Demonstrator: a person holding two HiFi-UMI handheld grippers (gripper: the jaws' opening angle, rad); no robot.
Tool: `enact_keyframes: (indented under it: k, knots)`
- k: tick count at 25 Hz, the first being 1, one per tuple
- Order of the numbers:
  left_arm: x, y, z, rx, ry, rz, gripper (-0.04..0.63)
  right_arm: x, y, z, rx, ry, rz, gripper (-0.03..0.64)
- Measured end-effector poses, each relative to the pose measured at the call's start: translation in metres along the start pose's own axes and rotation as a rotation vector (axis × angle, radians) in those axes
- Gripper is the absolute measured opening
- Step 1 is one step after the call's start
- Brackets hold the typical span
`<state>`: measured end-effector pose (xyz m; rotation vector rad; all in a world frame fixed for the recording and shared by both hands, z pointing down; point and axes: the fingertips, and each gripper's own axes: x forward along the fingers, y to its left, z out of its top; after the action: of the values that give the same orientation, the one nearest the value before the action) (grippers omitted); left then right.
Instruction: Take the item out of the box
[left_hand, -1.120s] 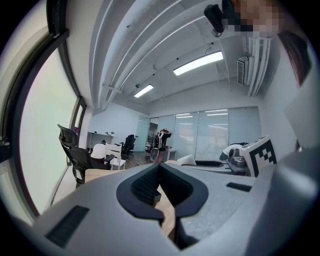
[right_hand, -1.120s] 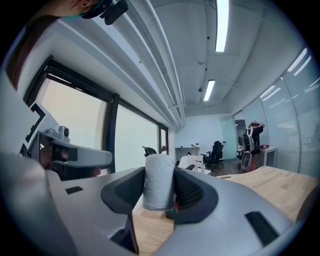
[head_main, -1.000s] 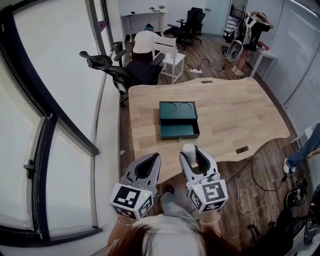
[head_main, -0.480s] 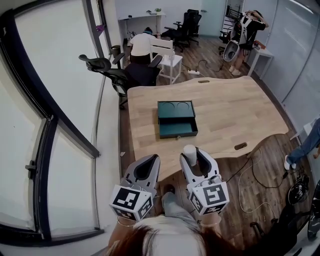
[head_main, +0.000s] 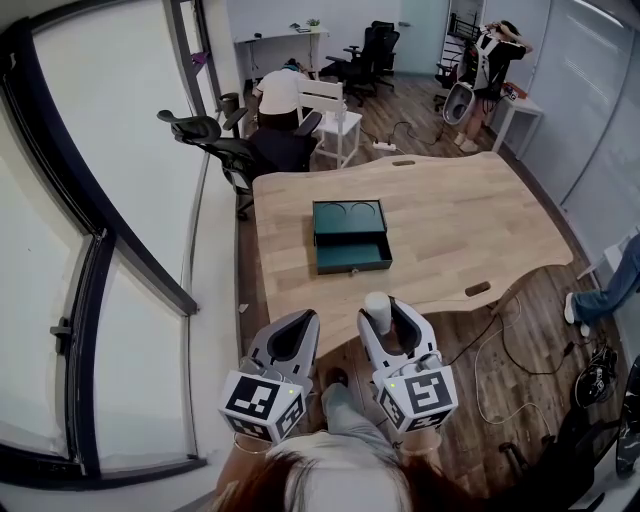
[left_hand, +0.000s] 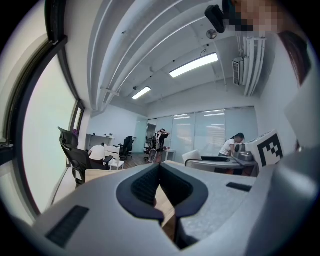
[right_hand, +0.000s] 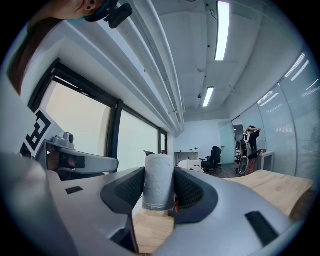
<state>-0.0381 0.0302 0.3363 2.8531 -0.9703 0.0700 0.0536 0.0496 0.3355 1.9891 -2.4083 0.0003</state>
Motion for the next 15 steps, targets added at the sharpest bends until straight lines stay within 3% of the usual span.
enact_keyframes:
  k: [15]
  knots:
    - [-0.0098, -0.0082, -0.0053, -0.011, -0.006, -0.019, 0.006, -0.0096, 0.0069, -0.0019, -0.011, 0.002, -0.011, 0.193]
